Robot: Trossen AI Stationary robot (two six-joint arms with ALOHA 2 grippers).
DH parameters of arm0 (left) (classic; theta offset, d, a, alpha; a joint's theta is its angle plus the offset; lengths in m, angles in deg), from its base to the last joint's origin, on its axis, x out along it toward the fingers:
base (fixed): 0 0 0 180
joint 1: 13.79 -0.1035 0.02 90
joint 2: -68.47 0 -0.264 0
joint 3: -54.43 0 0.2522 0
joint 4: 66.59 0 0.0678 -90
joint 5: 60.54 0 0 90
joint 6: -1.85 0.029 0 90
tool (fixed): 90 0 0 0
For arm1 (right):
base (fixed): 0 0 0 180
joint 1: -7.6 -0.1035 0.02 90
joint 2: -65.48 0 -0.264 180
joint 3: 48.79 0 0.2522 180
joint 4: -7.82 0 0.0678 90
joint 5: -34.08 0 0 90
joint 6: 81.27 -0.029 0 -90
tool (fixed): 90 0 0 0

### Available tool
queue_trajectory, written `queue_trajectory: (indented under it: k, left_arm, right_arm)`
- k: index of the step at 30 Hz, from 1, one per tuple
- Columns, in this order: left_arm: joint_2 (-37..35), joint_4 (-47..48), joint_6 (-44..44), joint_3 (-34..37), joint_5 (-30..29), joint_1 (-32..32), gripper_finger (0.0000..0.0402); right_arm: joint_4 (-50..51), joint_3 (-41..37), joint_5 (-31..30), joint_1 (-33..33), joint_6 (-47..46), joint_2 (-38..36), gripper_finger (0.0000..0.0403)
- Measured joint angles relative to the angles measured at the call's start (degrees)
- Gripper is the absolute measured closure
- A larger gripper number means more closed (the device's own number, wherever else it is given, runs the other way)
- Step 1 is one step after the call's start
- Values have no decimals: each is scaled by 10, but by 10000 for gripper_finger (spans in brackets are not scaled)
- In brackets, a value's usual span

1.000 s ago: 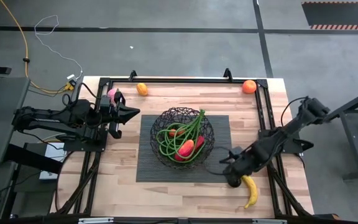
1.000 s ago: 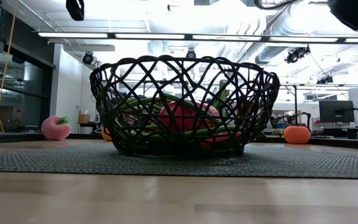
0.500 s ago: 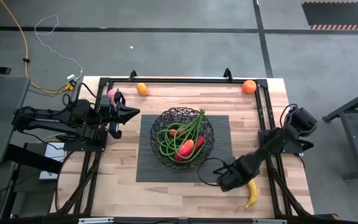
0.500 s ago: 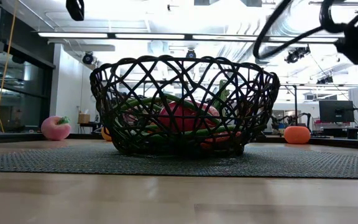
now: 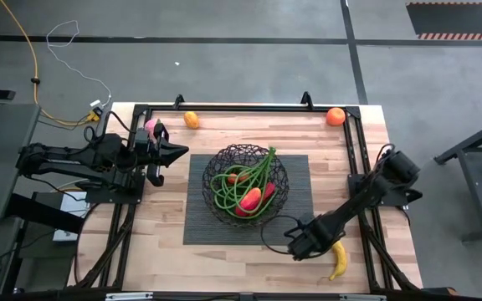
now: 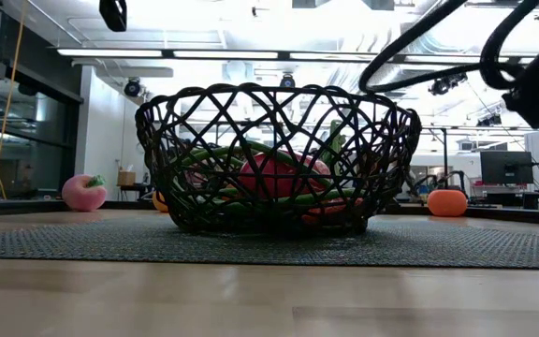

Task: Build produce basket
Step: Put the purple mangosteen into the black wire basket

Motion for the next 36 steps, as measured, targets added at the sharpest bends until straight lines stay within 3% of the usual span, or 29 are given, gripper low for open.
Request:
queue_trajectory:
  k: [6,18,22,27,36]
  left_arm:
    - [0,0,0,0,-2,0,401]
    - [0,1,5,0,-34,0,401]
    - [0,1,5,0,-35,0,401]
    - [0,2,5,0,-43,0,401]
    - [1,39,2,0,-44,0,401]
  right_arm:
    - [4,0,-9,0,-11,2,49]
    - [7,0,-9,0,3,2,119]
    - [20,5,-2,0,87,-20,129]
    - [73,16,-27,5,211,-105,131]
    - [-30,16,-95,75,477,-252,132]
